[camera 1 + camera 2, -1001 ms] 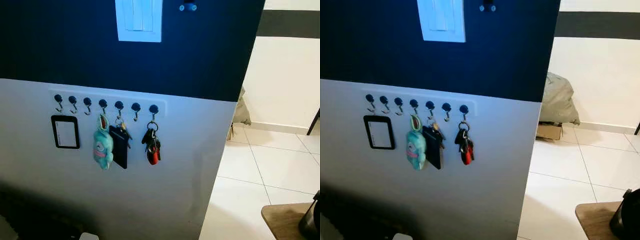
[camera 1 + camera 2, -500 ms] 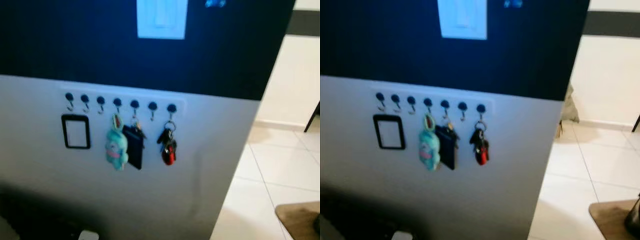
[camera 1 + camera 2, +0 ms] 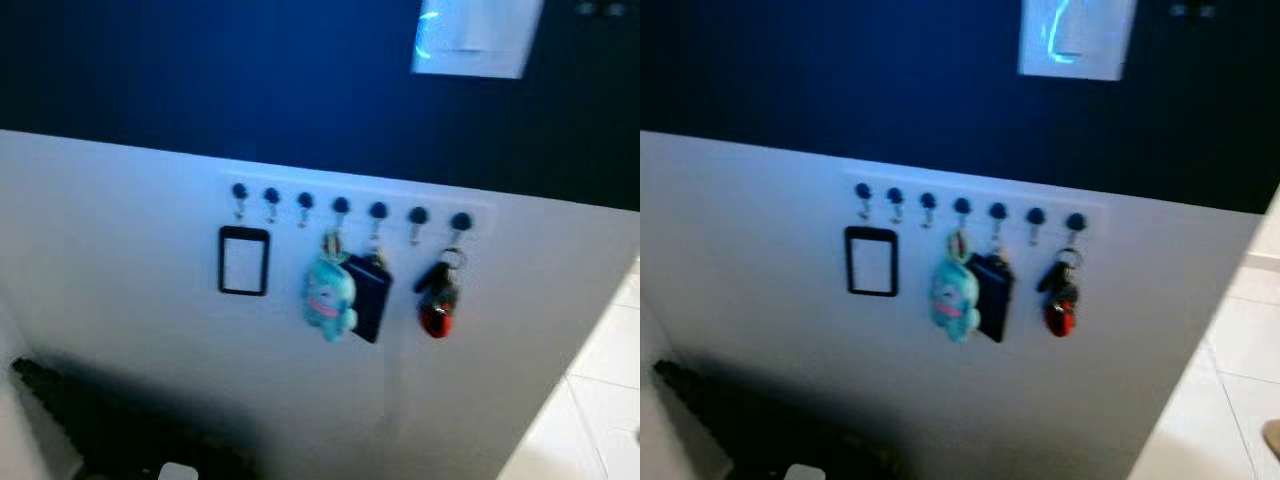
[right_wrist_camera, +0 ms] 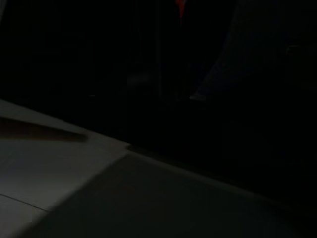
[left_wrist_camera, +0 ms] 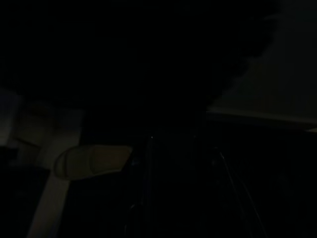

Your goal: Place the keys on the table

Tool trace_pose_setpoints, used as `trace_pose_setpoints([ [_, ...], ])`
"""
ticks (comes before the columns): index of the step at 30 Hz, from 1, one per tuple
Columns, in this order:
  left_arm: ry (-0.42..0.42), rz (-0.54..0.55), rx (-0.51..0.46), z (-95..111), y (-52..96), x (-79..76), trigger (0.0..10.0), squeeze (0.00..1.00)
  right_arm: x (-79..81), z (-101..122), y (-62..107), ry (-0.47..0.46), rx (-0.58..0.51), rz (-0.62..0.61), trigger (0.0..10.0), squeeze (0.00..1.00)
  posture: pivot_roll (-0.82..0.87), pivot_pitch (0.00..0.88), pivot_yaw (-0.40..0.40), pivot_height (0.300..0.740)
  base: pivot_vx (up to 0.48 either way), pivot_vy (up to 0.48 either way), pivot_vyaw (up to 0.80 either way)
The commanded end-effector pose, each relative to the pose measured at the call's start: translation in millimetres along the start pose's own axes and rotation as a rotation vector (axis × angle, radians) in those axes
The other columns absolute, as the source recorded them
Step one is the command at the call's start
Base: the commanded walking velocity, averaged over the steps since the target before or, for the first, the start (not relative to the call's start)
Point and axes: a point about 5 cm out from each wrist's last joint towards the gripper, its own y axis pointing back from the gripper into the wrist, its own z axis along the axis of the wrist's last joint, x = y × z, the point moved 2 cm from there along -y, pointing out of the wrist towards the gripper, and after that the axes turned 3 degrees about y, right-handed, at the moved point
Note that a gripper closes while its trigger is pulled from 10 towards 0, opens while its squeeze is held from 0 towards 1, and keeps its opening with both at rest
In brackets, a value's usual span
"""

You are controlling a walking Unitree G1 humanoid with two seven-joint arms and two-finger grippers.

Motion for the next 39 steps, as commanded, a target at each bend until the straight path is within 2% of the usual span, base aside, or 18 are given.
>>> trace_pose_setpoints([
  [1, -0.001, -0.001, 0.001, -1.4, 1.4, 1.5, 10.0, 0.00, -2.9, -0.6, 0.1, 0.004, 0.006, -0.007, 10.0, 0.00, 0.05, 0.031, 0.005, 0.740, 0.000, 0.000, 0.00],
  [6, -0.029, -0.037, -0.009, -0.1, 1.4, -2.3, 10.0, 0.00, -3.0, -1.9, 0.5, -0.004, 0.008, -0.011, 10.0, 0.00, 0.05, 0.030, 0.007, 0.740, 0.000, 0.000, 0.00],
  [12, -0.045, -0.053, -0.014, 0.4, 0.8, -6.5, 10.0, 0.00, -4.8, -2.8, 0.9, -0.007, 0.008, -0.016, 10.0, 0.00, 0.04, 0.035, 0.008, 0.740, 0.000, -0.458, 0.00],
  [16, -0.036, -0.027, -0.012, 0.1, 0.7, -4.4, 10.0, 0.00, -5.7, -3.0, 1.1, -0.006, 0.008, -0.018, 10.0, 0.00, 0.04, 0.038, 0.006, 0.740, 0.000, 0.000, 0.00],
  [35, -0.023, -0.041, -0.003, -4.9, 3.8, -3.3, 10.0, 0.00, -5.2, -4.9, 1.9, -0.002, 0.008, -0.013, 10.0, 0.00, 0.04, 0.029, 0.005, 0.740, 0.000, 0.000, 0.00],
  [39, -0.023, -0.045, -0.002, -4.7, 3.8, -3.1, 10.0, 0.00, -5.1, -5.2, 2.0, -0.003, 0.008, -0.012, 10.0, 0.00, 0.04, 0.023, 0.007, 0.740, -0.303, 0.000, 0.00],
])
